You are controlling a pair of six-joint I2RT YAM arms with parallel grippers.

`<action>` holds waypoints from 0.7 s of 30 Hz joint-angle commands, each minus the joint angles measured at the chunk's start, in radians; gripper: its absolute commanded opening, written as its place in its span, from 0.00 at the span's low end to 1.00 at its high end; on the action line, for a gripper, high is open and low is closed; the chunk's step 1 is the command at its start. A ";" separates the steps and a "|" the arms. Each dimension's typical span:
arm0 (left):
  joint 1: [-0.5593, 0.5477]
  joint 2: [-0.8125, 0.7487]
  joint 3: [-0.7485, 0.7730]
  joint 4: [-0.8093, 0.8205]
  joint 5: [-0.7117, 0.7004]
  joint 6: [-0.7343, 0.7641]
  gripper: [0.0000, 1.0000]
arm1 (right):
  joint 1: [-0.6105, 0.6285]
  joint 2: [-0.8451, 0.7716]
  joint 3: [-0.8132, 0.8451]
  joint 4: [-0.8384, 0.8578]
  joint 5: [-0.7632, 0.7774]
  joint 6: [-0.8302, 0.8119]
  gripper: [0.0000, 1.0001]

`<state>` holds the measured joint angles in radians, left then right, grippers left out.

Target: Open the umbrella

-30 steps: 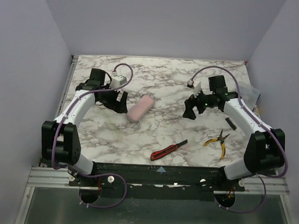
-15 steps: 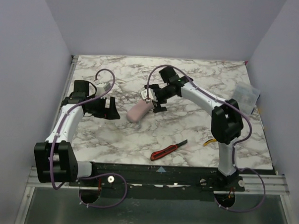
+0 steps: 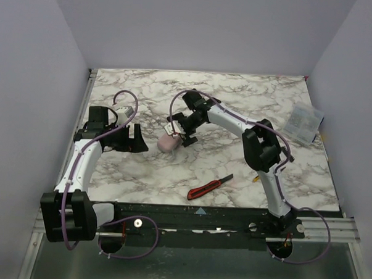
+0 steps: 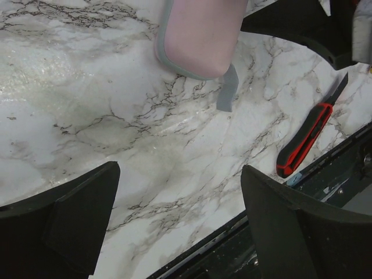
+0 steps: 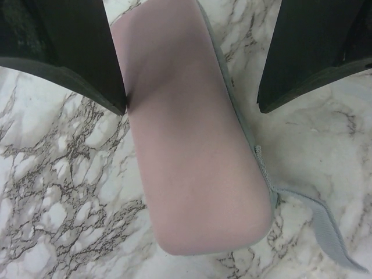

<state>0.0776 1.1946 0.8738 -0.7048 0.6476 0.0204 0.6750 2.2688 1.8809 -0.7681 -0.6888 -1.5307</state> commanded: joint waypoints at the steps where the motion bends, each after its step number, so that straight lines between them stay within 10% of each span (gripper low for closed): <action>1: 0.007 -0.065 -0.044 0.101 0.031 -0.058 0.84 | 0.000 0.045 0.006 -0.039 0.043 -0.017 0.94; 7: 0.004 -0.214 -0.219 0.417 0.051 -0.146 0.75 | -0.039 -0.062 -0.199 0.135 0.075 0.085 0.72; 21: -0.363 -0.091 -0.376 0.861 -0.199 -0.317 0.47 | -0.098 -0.382 -0.747 0.535 0.284 0.405 0.68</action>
<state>-0.1967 1.0096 0.4950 -0.0124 0.5667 -0.2165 0.5781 1.9305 1.2640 -0.2886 -0.5331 -1.2701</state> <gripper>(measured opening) 0.510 0.688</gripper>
